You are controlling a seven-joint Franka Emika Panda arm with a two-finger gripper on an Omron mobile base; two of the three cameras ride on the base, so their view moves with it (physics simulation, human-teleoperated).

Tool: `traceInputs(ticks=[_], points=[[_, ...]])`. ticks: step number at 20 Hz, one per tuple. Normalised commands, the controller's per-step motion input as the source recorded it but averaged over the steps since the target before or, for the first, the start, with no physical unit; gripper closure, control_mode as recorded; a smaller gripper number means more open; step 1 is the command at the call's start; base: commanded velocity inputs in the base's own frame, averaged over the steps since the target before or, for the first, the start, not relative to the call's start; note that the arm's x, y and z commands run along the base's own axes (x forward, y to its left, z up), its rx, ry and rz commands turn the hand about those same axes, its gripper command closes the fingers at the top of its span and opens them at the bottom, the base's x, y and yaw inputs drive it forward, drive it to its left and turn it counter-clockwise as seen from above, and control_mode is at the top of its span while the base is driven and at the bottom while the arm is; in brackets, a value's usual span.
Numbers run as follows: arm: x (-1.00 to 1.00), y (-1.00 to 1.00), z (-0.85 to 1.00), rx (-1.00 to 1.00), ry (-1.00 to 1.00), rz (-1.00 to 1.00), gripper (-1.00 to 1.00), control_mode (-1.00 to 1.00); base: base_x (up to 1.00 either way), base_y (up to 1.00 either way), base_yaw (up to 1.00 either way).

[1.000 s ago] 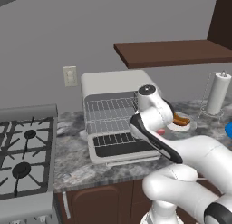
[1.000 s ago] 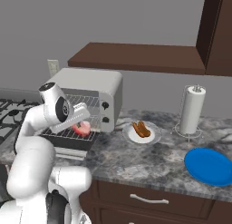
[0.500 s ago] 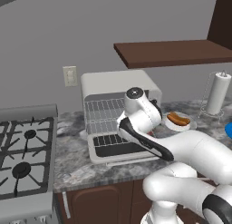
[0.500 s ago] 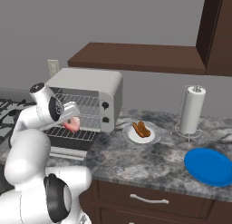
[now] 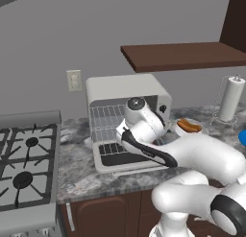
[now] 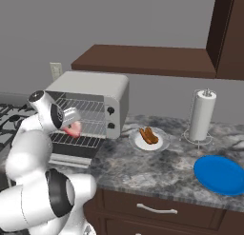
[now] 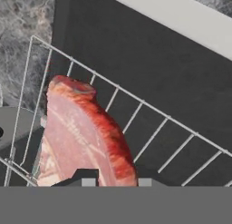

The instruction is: Open the toaster oven door. Place the hotdog bun on the top rack in the toaster oven and place the steak on the bottom rack.

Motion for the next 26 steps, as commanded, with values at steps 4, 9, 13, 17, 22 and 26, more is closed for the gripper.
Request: traceInputs(ticks=[4, 9, 13, 17, 22, 26], points=[[0.16, 0.20, -0.08, 0.07, 0.00, 0.01, 1.00, -1.00, 0.00, 0.00, 0.00], [0.17, 0.18, -0.06, 0.05, 0.00, 0.00, 1.00, -1.00, 0.00, 0.00, 0.00], [0.19, 0.17, -0.12, 0.05, 0.00, 0.00, 1.00, -1.00, 0.00, 0.00, 0.00], [0.20, 0.09, -0.09, 0.01, 0.00, 0.00, 1.00, -1.00, 0.00, 0.00, 0.00], [0.02, 0.05, -0.14, 0.00, 0.00, 0.00, 1.00, -1.00, 0.00, 0.00, 0.00], [0.00, 0.01, -0.20, 0.00, 0.00, 0.00, 1.00, -1.00, 0.00, 0.00, 0.00]])
